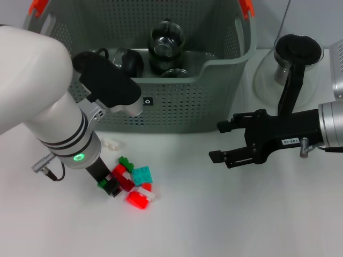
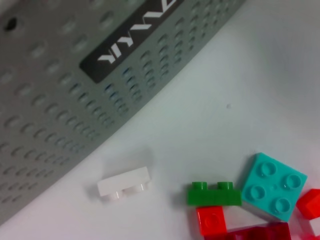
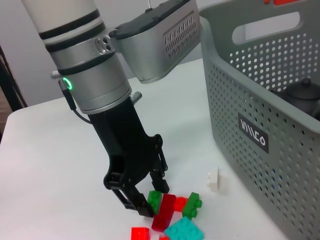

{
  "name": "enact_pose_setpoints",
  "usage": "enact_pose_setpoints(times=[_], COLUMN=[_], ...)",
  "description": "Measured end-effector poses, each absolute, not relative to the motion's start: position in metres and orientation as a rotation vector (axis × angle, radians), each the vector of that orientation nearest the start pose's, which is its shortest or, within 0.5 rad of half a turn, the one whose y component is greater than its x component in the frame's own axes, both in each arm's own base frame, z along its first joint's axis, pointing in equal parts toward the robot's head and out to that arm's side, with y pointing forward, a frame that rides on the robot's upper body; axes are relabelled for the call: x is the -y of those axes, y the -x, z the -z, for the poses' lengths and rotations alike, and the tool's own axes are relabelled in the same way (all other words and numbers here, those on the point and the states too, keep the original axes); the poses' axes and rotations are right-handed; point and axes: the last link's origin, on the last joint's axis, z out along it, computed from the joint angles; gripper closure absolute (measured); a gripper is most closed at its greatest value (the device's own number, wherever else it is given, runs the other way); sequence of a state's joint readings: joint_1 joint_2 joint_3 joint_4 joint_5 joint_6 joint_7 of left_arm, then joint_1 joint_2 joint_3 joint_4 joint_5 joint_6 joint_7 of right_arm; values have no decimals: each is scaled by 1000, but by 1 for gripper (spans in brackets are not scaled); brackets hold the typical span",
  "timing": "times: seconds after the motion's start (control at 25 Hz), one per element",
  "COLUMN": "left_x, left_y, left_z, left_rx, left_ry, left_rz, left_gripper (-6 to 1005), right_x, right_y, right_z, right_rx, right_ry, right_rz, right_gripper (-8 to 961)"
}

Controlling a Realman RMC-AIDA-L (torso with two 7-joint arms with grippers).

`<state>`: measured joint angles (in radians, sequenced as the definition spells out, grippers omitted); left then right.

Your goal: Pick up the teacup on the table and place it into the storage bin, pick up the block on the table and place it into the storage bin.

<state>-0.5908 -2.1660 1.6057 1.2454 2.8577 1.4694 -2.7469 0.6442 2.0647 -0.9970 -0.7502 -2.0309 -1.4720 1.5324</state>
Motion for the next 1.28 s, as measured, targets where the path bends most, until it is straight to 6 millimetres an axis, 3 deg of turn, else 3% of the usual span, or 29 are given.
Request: enact_pose_setpoints(times=[0.32,0.6,0.84,0.88,1.0,1.12,1.28], left_x=[-335,-324,-307,-300,-298,-312,-348], left_y=[198,186,156,137,112,92,74], left_z=[40,6,-15,-21,-31,-52,-83], left_rx=[941,966,942,924,883,830,743], left_ry=[2426,2426,2569,2697,2854,2892,2796], left_rz=[-755,-677,-524,-403,-227,-48,104], left_gripper=[562,562,563,563,563,563,563], right_x=[-357,-357,-358,-358,-358,-358,-357], right_y=[-214,-216,-218,-218,-219,-219,-221], right_z=[23,21,17,17,16,15,15], right_rx=[-447,-452,-475,-477,-481,-485,-491], right_ry=[2959,2956,2937,2936,2932,2927,2926], right_rz=[-389,-382,-395,-398,-400,-406,-408], right_gripper=[101,101,100,100,100,100,100])
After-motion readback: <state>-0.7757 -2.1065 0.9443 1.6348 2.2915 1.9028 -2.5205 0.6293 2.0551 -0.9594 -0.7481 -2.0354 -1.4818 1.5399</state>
